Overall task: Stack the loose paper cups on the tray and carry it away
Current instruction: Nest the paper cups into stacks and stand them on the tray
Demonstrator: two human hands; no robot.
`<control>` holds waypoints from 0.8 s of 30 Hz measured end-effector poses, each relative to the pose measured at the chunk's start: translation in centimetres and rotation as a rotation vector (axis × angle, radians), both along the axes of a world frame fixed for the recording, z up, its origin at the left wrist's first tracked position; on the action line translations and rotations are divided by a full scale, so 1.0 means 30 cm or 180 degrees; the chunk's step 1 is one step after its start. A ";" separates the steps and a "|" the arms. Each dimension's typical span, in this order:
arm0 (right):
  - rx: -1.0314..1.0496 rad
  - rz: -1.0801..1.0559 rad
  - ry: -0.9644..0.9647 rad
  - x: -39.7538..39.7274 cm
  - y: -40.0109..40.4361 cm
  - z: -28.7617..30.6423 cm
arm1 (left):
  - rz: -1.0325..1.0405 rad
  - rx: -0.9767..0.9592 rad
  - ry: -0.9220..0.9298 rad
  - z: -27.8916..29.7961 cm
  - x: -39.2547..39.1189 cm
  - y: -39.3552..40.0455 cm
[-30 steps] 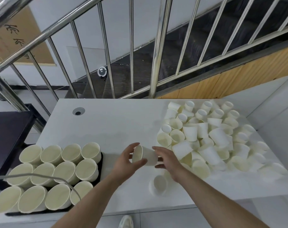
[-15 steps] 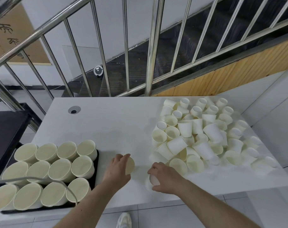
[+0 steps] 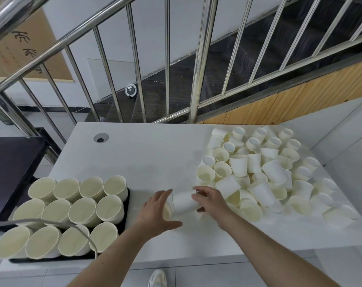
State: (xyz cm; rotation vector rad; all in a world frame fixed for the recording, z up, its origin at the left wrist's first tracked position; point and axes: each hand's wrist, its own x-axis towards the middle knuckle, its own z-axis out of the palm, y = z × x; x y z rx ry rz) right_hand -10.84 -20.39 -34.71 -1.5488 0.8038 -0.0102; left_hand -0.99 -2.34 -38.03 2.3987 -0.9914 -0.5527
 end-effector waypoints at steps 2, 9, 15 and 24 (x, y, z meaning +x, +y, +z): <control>0.0672 -0.0295 0.0042 0.007 0.010 -0.005 | 0.0048 -0.0141 -0.0019 0.008 -0.012 -0.013; 0.1335 -0.0440 0.0194 -0.025 0.030 -0.048 | 0.0118 -0.0411 -0.0081 0.016 -0.024 -0.033; 0.0530 -0.0184 0.0214 -0.017 0.032 -0.065 | -0.0012 -0.0475 -0.0042 0.009 -0.014 -0.037; -0.0963 0.0694 0.0128 -0.042 0.020 -0.099 | -0.0455 0.0002 -0.0520 -0.003 -0.019 -0.038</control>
